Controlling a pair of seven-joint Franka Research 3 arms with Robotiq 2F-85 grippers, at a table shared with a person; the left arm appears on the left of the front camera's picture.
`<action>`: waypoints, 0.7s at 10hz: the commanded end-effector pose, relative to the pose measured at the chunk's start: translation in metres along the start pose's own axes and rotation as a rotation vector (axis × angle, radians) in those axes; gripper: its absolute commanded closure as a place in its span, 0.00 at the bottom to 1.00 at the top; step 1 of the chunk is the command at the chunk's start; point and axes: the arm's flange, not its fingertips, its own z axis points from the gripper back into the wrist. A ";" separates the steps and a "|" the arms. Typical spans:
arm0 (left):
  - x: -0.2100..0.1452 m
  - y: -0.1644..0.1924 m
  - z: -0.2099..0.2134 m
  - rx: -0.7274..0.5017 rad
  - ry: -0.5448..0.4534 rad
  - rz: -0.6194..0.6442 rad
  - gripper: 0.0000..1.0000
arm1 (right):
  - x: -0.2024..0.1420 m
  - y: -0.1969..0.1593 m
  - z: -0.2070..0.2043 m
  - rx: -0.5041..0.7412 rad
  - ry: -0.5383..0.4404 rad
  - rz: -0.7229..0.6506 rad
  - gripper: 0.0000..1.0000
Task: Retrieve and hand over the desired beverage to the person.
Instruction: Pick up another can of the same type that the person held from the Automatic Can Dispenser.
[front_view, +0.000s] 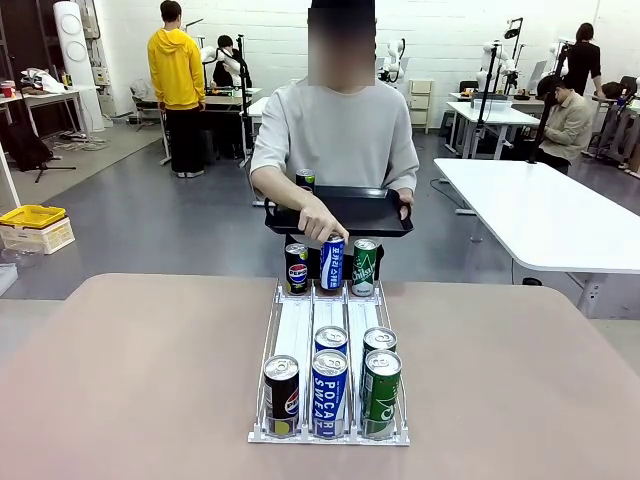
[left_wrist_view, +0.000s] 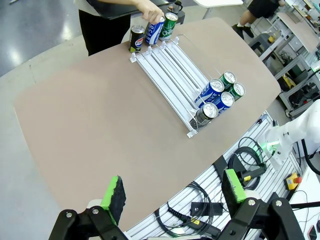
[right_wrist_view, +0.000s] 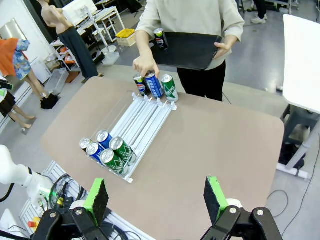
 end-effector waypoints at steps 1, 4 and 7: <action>-0.001 -0.001 0.000 -0.003 -0.006 -0.012 0.00 | 0.000 0.001 -0.002 0.014 -0.001 0.003 0.00; 0.000 0.000 0.000 0.000 0.000 0.000 0.00 | 0.000 0.001 -0.002 0.014 -0.001 0.003 0.00; 0.093 -0.080 -0.049 0.148 0.262 -0.110 0.00 | 0.000 0.001 -0.002 0.014 -0.001 0.003 0.00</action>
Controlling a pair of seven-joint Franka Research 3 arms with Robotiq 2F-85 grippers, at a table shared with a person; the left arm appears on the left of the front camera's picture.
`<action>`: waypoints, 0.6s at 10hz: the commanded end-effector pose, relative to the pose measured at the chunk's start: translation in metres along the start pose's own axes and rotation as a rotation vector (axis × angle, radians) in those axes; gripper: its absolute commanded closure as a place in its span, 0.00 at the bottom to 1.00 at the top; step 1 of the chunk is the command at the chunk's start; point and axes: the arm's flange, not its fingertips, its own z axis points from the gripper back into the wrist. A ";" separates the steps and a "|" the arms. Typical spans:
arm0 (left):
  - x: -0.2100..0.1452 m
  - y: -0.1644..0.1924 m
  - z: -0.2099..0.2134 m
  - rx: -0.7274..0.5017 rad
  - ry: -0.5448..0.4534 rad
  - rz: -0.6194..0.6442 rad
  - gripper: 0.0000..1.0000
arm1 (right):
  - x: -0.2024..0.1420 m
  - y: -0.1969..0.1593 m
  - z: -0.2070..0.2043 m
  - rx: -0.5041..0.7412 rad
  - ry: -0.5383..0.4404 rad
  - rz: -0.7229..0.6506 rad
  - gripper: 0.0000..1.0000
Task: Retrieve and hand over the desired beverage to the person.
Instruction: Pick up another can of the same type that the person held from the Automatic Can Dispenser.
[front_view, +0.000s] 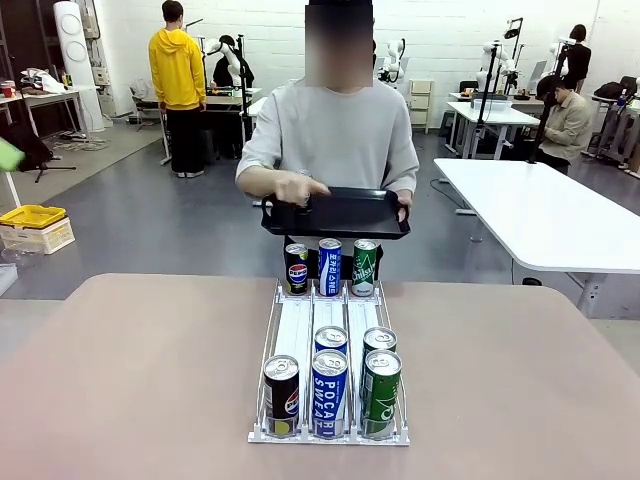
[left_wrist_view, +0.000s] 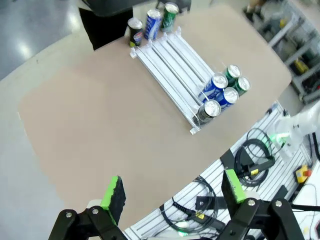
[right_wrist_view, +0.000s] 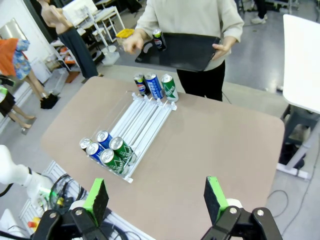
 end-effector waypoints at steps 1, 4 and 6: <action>0.070 -0.050 -0.035 0.087 0.249 -0.078 0.00 | 0.000 0.001 -0.002 0.014 -0.002 0.002 0.00; 0.088 -0.148 -0.131 0.280 0.364 0.084 0.00 | 0.000 0.001 -0.002 0.014 -0.002 0.002 0.00; 0.086 -0.208 -0.173 0.315 0.384 0.183 0.00 | 0.000 0.001 -0.002 0.014 -0.002 0.002 0.00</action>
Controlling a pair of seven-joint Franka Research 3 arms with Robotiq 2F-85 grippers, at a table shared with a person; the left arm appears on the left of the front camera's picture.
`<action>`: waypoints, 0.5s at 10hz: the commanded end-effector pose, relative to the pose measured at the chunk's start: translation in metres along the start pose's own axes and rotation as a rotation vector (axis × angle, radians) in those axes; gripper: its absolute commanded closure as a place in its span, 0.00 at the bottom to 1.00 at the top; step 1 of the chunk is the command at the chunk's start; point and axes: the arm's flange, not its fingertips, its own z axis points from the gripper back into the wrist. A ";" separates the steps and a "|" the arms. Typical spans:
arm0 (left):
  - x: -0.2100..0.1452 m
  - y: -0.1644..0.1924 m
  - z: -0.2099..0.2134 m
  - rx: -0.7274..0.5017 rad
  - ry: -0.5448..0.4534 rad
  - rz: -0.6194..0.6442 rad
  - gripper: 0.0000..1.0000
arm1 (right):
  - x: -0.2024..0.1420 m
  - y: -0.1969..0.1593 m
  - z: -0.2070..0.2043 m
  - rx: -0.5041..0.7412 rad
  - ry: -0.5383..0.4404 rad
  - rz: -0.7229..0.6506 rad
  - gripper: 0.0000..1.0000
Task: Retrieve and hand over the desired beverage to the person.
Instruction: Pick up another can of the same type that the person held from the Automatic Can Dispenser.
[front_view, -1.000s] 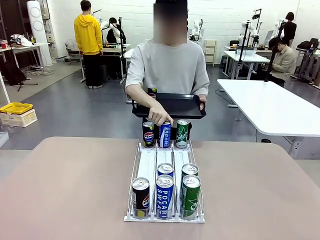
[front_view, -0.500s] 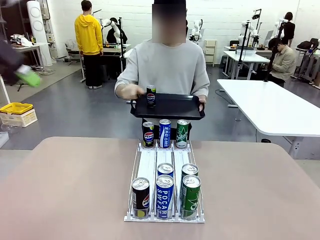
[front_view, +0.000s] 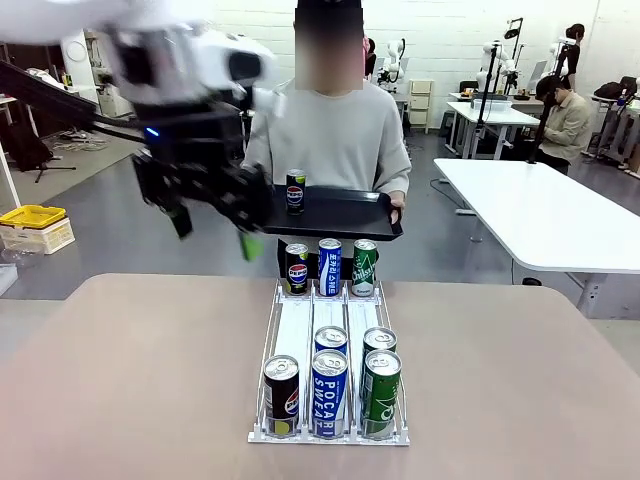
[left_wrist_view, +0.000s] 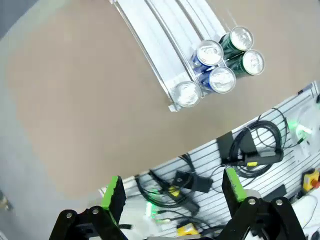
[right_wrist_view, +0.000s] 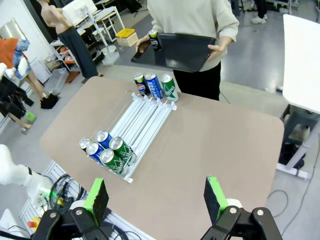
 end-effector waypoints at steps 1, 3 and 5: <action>0.008 -0.038 -0.004 0.058 -0.012 0.128 0.00 | 0.000 0.000 -0.001 0.015 -0.002 0.002 0.00; 0.018 -0.063 -0.030 0.058 0.003 0.203 0.00 | 0.000 0.000 -0.001 0.015 -0.002 0.002 0.00; 0.023 -0.059 -0.038 0.010 0.012 0.260 0.00 | 0.000 0.000 -0.001 0.015 -0.002 0.002 0.00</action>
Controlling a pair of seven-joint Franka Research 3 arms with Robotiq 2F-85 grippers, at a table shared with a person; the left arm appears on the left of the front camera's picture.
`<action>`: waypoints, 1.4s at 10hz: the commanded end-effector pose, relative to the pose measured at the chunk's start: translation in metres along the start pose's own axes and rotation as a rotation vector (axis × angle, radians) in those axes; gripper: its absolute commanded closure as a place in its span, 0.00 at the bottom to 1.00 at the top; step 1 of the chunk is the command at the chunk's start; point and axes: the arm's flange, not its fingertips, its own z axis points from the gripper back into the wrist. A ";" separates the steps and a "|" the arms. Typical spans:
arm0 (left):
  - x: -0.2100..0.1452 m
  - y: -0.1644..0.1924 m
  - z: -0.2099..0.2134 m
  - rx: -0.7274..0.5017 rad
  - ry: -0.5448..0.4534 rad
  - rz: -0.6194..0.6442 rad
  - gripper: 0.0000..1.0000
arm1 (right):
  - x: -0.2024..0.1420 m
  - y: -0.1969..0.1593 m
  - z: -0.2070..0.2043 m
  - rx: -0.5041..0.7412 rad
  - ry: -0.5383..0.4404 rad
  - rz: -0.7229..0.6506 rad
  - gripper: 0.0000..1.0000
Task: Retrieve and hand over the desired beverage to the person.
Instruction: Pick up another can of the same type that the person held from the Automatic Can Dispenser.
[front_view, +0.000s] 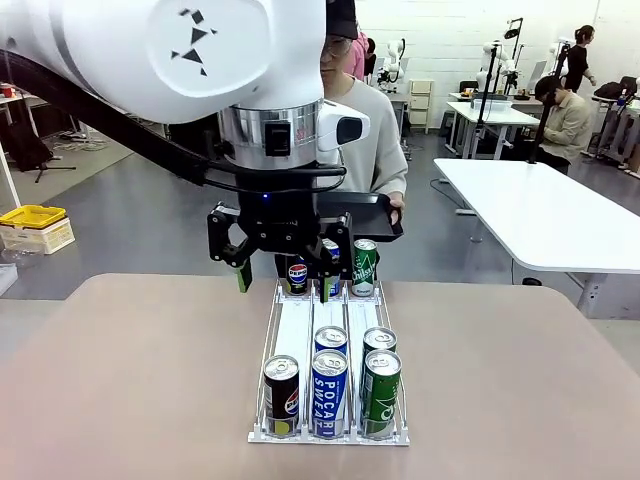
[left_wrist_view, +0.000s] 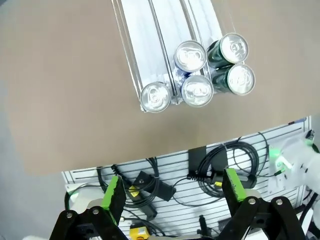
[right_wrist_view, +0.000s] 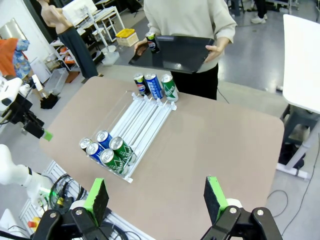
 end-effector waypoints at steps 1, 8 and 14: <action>-0.008 0.001 0.007 0.012 -0.008 -0.027 0.00 | 0.000 0.000 -0.002 0.015 -0.002 0.002 0.00; -0.005 -0.017 -0.020 -0.048 0.028 -0.059 0.00 | 0.000 0.000 -0.002 0.015 -0.002 0.002 0.00; -0.021 -0.049 -0.094 0.014 0.031 -0.034 0.00 | 0.000 0.000 -0.002 0.015 -0.002 0.002 0.00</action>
